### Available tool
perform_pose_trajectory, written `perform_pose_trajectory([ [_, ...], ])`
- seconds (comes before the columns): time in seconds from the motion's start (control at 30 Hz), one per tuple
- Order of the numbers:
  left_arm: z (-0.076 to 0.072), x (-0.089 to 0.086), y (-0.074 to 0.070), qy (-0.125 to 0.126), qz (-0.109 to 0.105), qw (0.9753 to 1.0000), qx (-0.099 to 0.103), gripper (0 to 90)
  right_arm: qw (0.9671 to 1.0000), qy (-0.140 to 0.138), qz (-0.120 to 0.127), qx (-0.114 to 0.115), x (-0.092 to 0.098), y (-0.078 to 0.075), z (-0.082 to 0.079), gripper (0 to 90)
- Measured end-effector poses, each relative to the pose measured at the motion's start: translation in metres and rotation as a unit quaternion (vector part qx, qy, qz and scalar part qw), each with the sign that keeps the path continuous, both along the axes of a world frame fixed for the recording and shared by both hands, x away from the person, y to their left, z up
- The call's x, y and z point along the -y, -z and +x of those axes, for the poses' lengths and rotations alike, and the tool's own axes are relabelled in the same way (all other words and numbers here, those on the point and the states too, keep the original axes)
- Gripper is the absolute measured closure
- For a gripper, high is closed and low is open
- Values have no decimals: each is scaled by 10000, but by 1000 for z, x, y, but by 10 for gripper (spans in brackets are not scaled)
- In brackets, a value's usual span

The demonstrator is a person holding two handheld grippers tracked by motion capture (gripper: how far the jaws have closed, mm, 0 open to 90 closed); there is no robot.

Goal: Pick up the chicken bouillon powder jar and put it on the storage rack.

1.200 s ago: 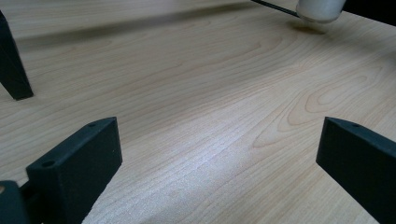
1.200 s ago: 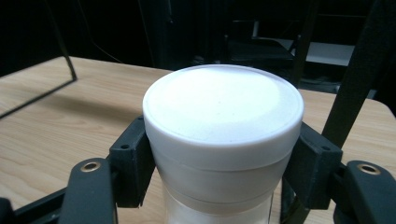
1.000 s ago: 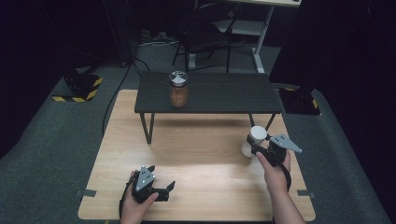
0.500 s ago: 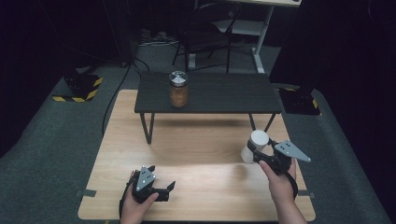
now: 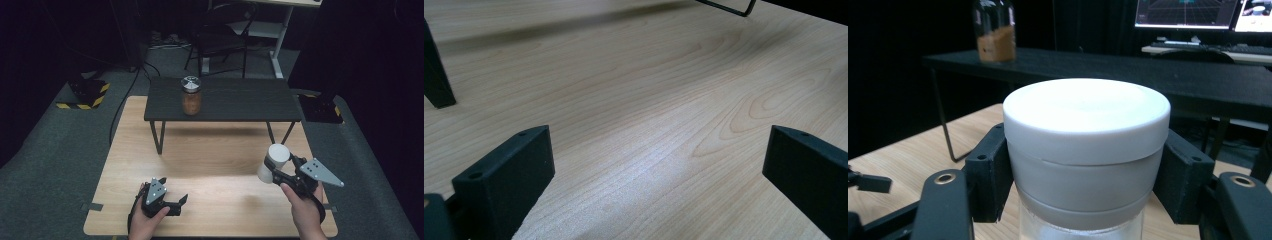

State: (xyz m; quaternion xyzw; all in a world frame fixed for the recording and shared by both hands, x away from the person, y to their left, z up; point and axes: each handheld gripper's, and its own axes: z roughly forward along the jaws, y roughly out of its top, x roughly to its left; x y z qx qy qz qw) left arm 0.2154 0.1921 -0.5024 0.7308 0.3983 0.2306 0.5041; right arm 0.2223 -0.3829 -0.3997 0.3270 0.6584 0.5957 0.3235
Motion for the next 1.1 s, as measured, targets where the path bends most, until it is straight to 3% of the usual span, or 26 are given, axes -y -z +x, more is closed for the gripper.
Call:
perform_pose_trajectory([
  [0.4, 0, -1, 0, 4, -22, 10000, 5, 4, 9998, -51, -50, 188, -7, -25, -2, 333],
  [1.1, 0, -3, 1, 9, -83, 10000, -7, 4, 9993, 226, -32, 309, -20, -78, 28, 333],
])
